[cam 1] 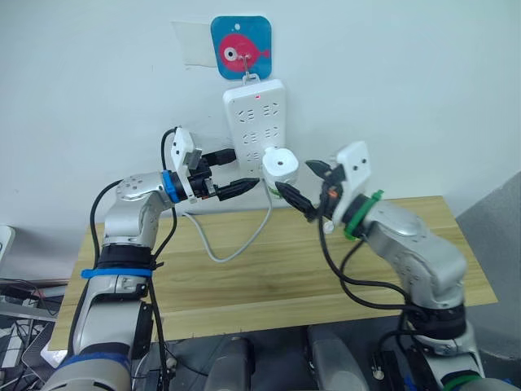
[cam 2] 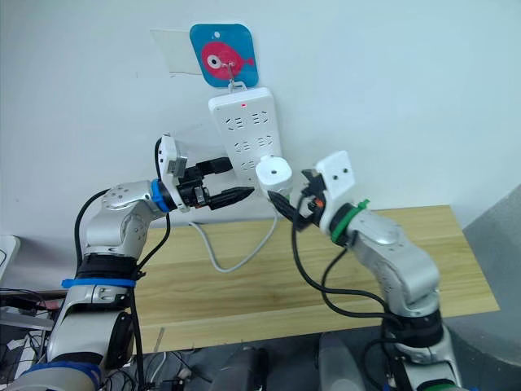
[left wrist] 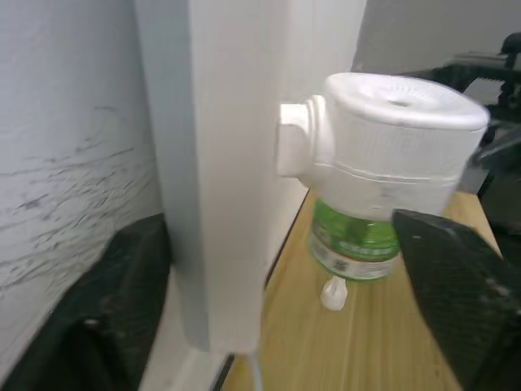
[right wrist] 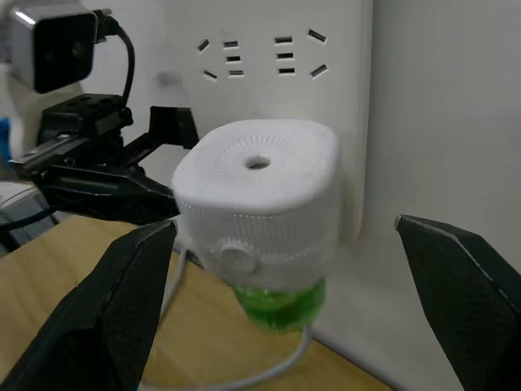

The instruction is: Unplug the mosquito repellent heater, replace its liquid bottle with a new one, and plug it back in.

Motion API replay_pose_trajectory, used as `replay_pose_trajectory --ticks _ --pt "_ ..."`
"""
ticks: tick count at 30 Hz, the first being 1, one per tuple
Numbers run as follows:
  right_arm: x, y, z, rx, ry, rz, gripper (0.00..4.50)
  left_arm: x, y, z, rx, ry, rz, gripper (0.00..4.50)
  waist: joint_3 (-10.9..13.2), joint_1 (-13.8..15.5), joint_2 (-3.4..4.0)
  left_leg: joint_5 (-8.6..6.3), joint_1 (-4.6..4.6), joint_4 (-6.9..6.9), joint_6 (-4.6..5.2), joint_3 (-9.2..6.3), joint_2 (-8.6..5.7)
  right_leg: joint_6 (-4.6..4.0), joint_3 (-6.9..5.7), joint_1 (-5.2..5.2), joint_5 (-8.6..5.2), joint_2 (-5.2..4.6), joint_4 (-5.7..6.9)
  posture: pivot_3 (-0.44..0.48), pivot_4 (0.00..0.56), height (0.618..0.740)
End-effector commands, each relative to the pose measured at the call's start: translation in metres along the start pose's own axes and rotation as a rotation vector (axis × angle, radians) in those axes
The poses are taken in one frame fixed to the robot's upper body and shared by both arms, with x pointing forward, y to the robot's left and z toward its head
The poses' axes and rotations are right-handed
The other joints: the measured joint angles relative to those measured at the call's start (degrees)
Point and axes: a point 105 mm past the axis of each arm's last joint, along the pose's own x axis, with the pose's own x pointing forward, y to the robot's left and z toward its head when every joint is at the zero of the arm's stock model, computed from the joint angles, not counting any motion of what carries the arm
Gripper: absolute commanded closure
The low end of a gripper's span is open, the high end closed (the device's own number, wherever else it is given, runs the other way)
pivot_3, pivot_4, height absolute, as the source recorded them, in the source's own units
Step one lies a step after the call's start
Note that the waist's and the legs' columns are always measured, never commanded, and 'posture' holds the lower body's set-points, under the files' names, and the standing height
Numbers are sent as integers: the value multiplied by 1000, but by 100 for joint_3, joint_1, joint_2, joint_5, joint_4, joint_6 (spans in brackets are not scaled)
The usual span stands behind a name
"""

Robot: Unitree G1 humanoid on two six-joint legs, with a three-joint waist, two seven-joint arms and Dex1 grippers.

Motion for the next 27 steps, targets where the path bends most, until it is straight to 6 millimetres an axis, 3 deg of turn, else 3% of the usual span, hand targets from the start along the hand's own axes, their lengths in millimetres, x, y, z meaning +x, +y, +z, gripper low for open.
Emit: replay_pose_trajectory --ticks 1,6,10,13,19,27 --pt "-27 8 5 -2 2 123 0 -22 -7 9 28 -4 18 50 0 2 0 0 0 -1 0 0 0 0 0 1 0 0 -1 -114 203 740" --pt "-56 -2 -15 2 97 224 0 -50 -27 3 48 29 70 50 0 25 0 -1 1 -4 2 7 5 -1 3 3 -1 -13 -5 -105 205 740" --pt "-66 -23 -26 -30 132 278 0 -68 -55 -4 39 55 121 50 -1 68 -2 -2 20 -5 3 18 7 -1 6 23 -2 -16 -6 -62 207 740" --pt "-71 -35 -30 -62 147 311 0 -79 -65 -8 20 79 183 50 0 154 -2 -3 23 -6 5 25 8 -1 9 25 -2 -16 -8 -37 208 740" --pt "-73 -50 -29 -88 152 324 0 -94 -62 -5 6 120 302 50 -1 291 -3 -3 30 -2 5 22 3 -1 3 41 -2 -20 -8 -3 202 740" --pt "-71 -48 -31 -89 147 326 0 -92 -61 -10 21 160 318 50 -1 371 -3 -3 31 -3 4 21 2 -2 1 46 -2 -26 -18 2 203 740"
